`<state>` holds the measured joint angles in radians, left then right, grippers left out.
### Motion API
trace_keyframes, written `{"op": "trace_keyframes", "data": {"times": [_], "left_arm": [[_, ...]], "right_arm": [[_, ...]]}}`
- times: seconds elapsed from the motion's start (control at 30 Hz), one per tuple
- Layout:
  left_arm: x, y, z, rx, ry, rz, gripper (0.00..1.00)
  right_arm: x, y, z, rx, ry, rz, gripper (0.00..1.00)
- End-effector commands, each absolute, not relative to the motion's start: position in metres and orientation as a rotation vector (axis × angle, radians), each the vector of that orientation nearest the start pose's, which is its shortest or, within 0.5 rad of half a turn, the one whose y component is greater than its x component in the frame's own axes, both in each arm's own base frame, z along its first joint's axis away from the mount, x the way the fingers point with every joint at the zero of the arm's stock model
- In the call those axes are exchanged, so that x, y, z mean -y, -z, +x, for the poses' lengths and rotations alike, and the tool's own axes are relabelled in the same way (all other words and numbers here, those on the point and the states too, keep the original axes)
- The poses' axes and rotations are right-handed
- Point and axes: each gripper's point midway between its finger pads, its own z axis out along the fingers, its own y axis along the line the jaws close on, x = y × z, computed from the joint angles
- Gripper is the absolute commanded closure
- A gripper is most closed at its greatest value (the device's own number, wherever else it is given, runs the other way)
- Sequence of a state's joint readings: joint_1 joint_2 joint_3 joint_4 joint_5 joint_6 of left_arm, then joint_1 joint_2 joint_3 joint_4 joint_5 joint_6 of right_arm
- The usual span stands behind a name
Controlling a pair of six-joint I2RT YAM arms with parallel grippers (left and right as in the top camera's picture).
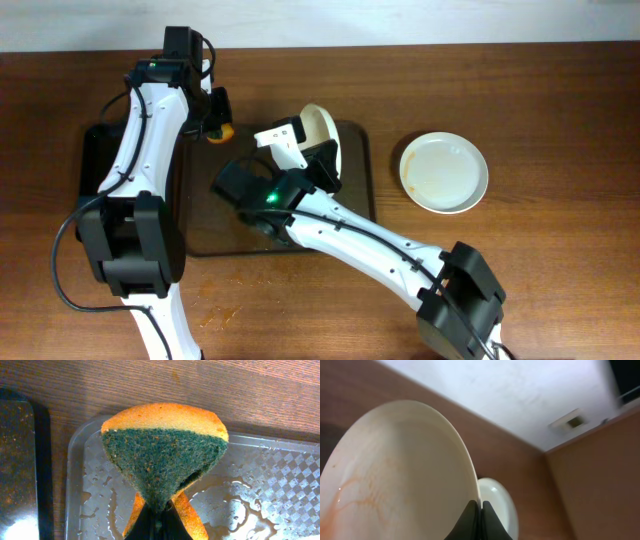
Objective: Clean dirty plates on tray and stack at the side
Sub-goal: 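Move the plate with the right gripper beside the stack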
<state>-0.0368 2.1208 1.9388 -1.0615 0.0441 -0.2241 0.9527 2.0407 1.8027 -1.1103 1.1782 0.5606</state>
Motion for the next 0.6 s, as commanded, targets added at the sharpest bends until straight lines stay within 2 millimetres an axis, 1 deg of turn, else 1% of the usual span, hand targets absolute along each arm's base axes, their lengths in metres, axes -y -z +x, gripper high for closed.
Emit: {"op": "trace_keyframes", "data": {"times": [0.0,0.03,0.1,0.17,0.2,0.23,0.27,0.3,0.33,0.37,0.4,0.43,0.47,0.5,0.53,0.57], "left_arm": [[0.024,-0.115,0.487,-2.822,0.108,-0.235,0.99],[0.024,-0.115,0.487,-2.822,0.108,-0.235,1.0],[0.024,-0.115,0.487,-2.822,0.108,-0.235,0.99],[0.024,-0.115,0.487,-2.821,0.108,-0.235,0.99],[0.024,-0.115,0.487,-2.822,0.108,-0.235,1.0],[0.024,-0.115,0.487,-2.822,0.108,-0.235,0.99],[0.024,-0.115,0.487,-2.822,0.108,-0.235,0.99],[0.024,-0.115,0.487,-2.821,0.108,-0.235,0.99],[0.024,-0.116,0.487,-2.819,0.108,-0.234,1.0],[0.024,-0.116,0.488,-2.818,0.108,-0.234,1.0],[0.024,-0.116,0.488,-2.818,0.108,-0.234,0.99],[0.024,-0.116,0.488,-2.818,0.108,-0.234,0.99],[0.024,-0.116,0.488,-2.817,0.108,-0.234,0.99],[0.024,-0.116,0.488,-2.817,0.108,-0.234,1.0],[0.024,-0.116,0.488,-2.817,0.109,-0.234,0.99],[0.024,-0.116,0.488,-2.817,0.109,-0.233,0.99]], "right_arm": [[-0.238,-0.191,0.382,-2.36,0.512,-0.138,0.96],[-0.228,-0.187,0.386,-2.45,0.412,-0.091,0.96],[-0.196,-0.186,0.4,-2.608,0.191,-0.018,0.96],[-0.158,-0.186,0.412,-2.72,-0.031,0.04,0.96],[-0.14,-0.185,0.415,-2.75,-0.082,0.085,0.96],[-0.106,-0.181,0.417,-2.788,-0.097,0.189,0.96],[-0.069,-0.178,0.415,-2.816,-0.06,0.308,0.96],[-0.031,-0.175,0.41,-2.84,-0.022,0.403,0.96],[0.003,-0.173,0.405,-2.851,0.004,0.511,0.96],[0.025,-0.17,0.401,-2.853,0.019,0.565,0.96],[0.037,-0.164,0.399,-2.862,-0.041,0.599,0.96],[0.025,-0.162,0.403,-2.872,-0.183,0.505,0.96],[0.002,-0.16,0.409,-2.863,-0.339,0.394,0.91],[-0.014,-0.156,0.414,-2.851,-0.398,0.342,0.75],[-0.041,-0.148,0.419,-2.835,-0.464,0.26,0.55],[-0.058,-0.141,0.422,-2.83,-0.493,0.233,0.44]]}}
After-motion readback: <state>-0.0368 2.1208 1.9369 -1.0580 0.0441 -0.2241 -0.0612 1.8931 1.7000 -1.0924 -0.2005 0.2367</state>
